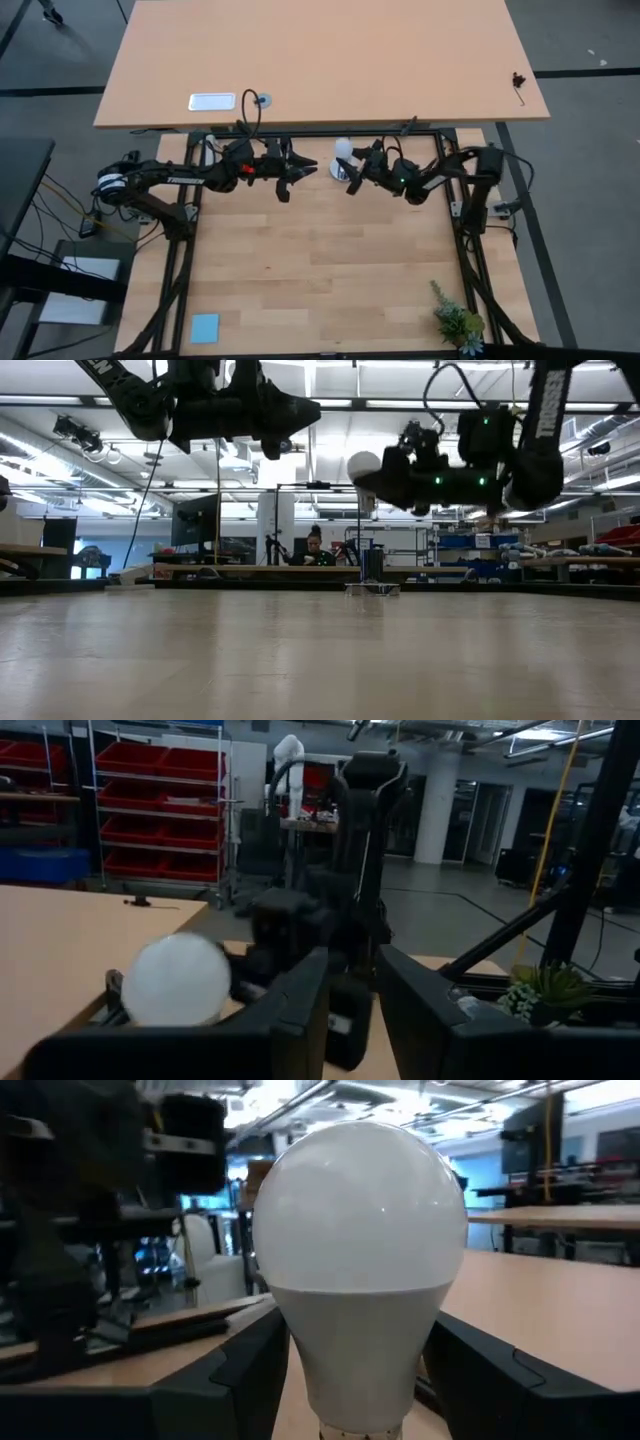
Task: Screw lightbulb
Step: Insert the white lightbulb into the silver lamp
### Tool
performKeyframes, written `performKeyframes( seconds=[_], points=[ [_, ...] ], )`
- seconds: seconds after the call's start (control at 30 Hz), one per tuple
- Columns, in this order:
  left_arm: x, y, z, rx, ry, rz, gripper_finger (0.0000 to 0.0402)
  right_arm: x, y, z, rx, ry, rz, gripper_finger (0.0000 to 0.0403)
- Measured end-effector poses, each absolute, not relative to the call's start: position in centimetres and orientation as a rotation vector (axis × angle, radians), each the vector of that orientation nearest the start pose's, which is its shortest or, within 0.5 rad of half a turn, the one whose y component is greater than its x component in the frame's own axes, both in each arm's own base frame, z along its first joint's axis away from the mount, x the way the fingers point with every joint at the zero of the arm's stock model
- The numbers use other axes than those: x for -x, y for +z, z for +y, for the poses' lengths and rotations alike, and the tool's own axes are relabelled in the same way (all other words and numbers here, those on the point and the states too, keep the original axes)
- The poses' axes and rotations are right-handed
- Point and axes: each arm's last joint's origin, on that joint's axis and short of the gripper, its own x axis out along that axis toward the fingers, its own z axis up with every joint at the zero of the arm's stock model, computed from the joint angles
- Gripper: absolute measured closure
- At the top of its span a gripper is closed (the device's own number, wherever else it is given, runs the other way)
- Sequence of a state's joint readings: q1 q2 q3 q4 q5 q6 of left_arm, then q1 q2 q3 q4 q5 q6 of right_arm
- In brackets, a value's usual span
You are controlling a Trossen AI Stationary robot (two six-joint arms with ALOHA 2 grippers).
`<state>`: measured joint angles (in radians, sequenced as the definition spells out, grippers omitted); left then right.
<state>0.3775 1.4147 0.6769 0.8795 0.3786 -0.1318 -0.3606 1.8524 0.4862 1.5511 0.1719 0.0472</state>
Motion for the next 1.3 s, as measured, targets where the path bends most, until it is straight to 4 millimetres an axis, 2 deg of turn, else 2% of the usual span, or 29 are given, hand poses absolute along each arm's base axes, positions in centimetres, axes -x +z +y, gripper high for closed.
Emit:
performKeyframes(
  seconds=[0.13, 0.23, 0.63, 0.87, 1.0, 1.2, 1.3],
  points=[
    [-27.8, 25.7, 9.9, 0.081, -0.009, -0.125, 0.0307, -27.7, 12.2, -12.0, -0.076, -0.569, -0.132, 0.0175],
    [-27.8, 25.6, 9.9, 0.063, -0.007, -0.118, 0.0307, -28.1, 11.1, -12.5, -0.096, -0.613, -0.108, 0.0175],
    [-27.8, 25.3, 9.9, 0.043, 0.016, -0.095, 0.0307, -28.0, 10.6, -13.5, -0.091, -0.702, -0.103, 0.0175],
    [-27.8, 25.3, 9.9, 0.043, 0.016, -0.094, 0.0307, -28.0, 8.8, -13.6, -0.131, -0.697, -0.055, 0.0175],
    [-27.8, 25.3, 9.9, 0.042, 0.016, -0.095, 0.0307, -29.3, 8.4, -14.2, -0.133, -0.685, -0.068, 0.0175],
    [-27.8, 25.3, 9.9, 0.02, 0.017, -0.094, 0.0307, -32.7, 7.8, -14.6, -0.15, -0.574, -0.117, 0.0175],
    [-27.8, 25.3, 9.9, 0.023, 0.017, -0.086, 0.0307, -33.4, 7.2, -14.5, -0.142, -0.563, -0.109, 0.0175]
  ],
)
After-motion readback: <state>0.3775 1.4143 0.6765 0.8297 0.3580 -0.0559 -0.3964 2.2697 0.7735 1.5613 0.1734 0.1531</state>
